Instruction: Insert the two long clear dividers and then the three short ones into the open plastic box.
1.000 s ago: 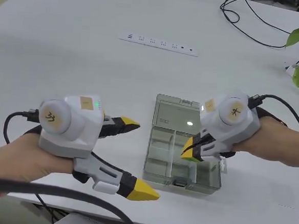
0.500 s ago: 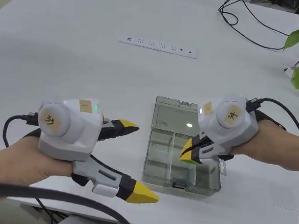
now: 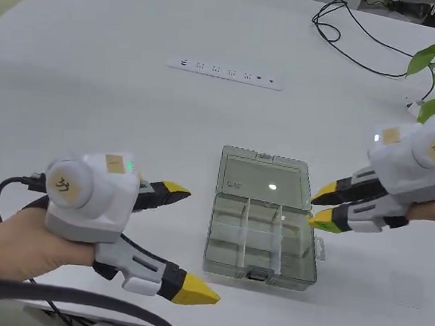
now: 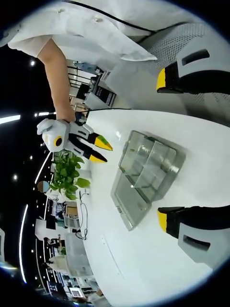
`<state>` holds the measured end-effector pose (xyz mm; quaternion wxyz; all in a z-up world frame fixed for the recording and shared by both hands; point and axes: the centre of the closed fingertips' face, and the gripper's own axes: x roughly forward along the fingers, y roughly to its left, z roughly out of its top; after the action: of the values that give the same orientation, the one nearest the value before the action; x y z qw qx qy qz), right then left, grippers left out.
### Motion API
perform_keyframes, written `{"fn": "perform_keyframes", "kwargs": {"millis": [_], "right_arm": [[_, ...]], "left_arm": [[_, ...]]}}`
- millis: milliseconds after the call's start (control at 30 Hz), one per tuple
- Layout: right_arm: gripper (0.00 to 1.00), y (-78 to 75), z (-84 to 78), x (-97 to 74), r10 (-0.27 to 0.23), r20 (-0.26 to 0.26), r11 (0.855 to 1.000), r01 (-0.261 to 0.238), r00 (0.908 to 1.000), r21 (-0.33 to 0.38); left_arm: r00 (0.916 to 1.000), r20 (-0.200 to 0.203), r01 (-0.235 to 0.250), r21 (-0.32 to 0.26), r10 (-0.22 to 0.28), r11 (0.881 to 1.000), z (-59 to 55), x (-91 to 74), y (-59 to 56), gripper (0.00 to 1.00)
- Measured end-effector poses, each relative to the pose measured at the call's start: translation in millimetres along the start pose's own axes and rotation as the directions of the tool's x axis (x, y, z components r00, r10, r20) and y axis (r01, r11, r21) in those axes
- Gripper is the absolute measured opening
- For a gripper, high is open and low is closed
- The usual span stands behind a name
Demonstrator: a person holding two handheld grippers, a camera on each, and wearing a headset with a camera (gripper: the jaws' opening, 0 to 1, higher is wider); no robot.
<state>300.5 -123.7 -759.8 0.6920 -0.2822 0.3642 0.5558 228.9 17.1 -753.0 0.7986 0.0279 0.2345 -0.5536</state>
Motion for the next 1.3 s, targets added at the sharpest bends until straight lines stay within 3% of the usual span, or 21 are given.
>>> {"fn": "perform_keyframes", "kwargs": {"millis": [100, 367, 600, 667, 767, 933, 967, 1167, 1300], "right_arm": [[0.28, -1.5, -19.6, -13.2, -0.02, -0.028, 1.0, 0.02, 0.9994, 0.013], [0.38, 4.1, -70.7, -34.7, -0.006, -0.099, 0.998, 0.011, 0.995, 0.055], [0.47, 10.3, -110.6, -43.8, 0.009, -0.192, 1.0, -0.005, 0.9813, 0.023], [0.49, 12.1, -121.4, -44.6, 0.019, -0.221, 1.0, -0.018, 0.9751, 0.009], [0.5, 13.0, -141.6, -45.5, 0.028, -0.286, 0.999, -0.039, 0.9578, -0.033], [0.5, 13.2, -160.0, -43.0, 0.03, -0.341, 0.996, -0.056, 0.9394, -0.067], [0.5, 9.1, -171.0, -36.4, 0.032, -0.35, 0.995, -0.062, 0.9363, -0.074], [0.48, 12.5, -182.7, -32.4, 0.039, -0.402, 0.989, -0.094, 0.9146, -0.117], [0.46, 11.6, -187.3, -29.0, 0.033, -0.422, 0.986, -0.097, 0.9062, -0.132]], "left_arm": [[1.0, -0.003, 0.0, -0.002, 0.0, 1.0, -1.1, 0.4, 0.6, 1.0], [1.0, -0.006, 0.005, -0.005, -0.005, 1.0, -0.7, 2.0, 0.2, 1.0], [1.0, -0.008, 0.0, -0.01, 0.0, 1.0, -0.1, 0.3, 0.9, 1.0], [1.0, -0.008, 0.001, -0.011, -0.001, 1.0, 0.0, 0.1, 0.3, 1.0], [0.9999, -0.012, 0.002, -0.011, -0.002, 1.0, -0.1, -0.1, -0.8, 1.0], [0.9999, -0.017, 0.002, -0.01, -0.002, 1.0, -0.4, 0.0, -2.0, 1.0], [0.9999, -0.017, 0.002, -0.01, -0.002, 1.0, -0.4, 0.1, -2.2, 1.0], [0.9999, -0.016, 0.0, -0.011, 0.0, 1.0, 1.0, 0.4, -2.6, 1.0], [0.9999, -0.015, 0.001, -0.013, -0.002, 1.0, 1.6, 0.5, -3.3, 1.0]]}}
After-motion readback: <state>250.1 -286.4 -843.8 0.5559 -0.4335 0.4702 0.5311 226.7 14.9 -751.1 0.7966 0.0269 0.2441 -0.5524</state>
